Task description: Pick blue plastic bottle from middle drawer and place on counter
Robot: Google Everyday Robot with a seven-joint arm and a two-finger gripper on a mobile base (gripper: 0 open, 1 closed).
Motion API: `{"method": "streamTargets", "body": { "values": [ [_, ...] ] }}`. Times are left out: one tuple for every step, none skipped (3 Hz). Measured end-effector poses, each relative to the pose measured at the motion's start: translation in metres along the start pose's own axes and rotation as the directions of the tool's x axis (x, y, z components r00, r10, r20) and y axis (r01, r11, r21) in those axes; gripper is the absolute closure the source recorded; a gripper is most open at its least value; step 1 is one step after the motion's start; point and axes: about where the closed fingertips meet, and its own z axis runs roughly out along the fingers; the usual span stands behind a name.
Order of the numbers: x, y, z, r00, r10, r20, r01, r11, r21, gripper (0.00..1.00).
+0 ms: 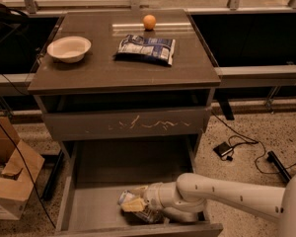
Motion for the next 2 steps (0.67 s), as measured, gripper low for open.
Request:
{"method": "streamTargets", "body": {
  "values": [
    [-0.038,0.017,-0.033,0.995,-0.053,0.084,0.052,0.9986,0.011,1.00],
    [-0.071,0.022,-0.077,0.985,-0.105,0.140,0.099,0.9937,0.053,1.00]
  ]
}}
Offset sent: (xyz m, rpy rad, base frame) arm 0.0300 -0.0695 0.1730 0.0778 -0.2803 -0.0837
